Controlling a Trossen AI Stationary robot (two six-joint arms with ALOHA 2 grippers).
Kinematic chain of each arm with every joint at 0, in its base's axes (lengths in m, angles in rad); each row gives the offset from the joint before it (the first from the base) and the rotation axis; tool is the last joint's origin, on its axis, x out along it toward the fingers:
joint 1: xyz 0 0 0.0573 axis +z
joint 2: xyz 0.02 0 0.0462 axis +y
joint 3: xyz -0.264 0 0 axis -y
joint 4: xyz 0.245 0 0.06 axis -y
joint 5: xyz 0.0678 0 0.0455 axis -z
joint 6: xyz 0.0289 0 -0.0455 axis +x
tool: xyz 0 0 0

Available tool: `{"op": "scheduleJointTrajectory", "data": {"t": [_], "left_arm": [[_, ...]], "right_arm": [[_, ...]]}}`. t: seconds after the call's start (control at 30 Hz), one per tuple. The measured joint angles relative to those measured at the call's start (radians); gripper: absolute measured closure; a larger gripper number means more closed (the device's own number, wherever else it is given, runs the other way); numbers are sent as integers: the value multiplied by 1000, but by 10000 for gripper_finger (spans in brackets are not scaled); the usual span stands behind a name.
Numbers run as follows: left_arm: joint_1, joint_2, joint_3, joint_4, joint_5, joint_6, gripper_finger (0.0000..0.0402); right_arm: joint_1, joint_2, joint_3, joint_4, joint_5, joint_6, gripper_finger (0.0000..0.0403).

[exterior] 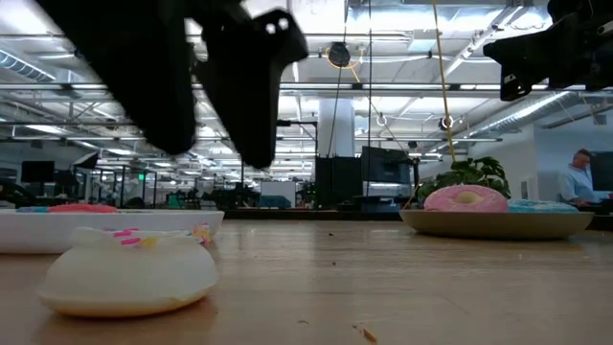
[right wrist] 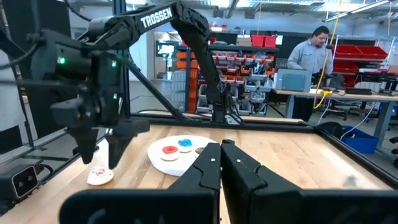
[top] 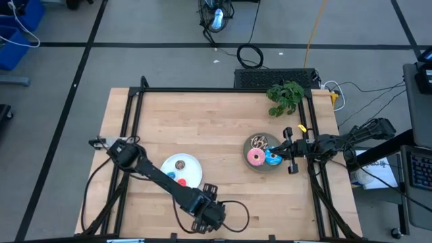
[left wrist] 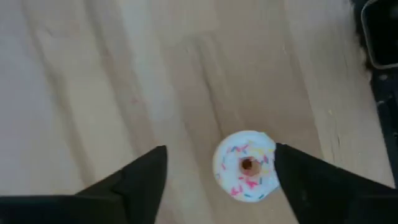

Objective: Pick & Place donuts
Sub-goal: Put the small white donut on the white plate

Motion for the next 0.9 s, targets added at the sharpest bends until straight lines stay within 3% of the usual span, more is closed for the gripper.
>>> {"op": "scheduleJointTrajectory", "data": {"t": [0.17,0.3,0.53,0.9], "left_arm": [[0,32,0,-7,74,-10,51],[-1,40,-4,-8,108,-28,26],[-4,60,-49,48,93,-27,21],[-2,55,-103,105,151,-67,21]], "right_arm": [[0,6,0,-3,0,-1,403],[0,6,0,-2,0,-10,403],[0,8,0,1,0,-11,403],[0,11,0,0,0,-11,403]]}}
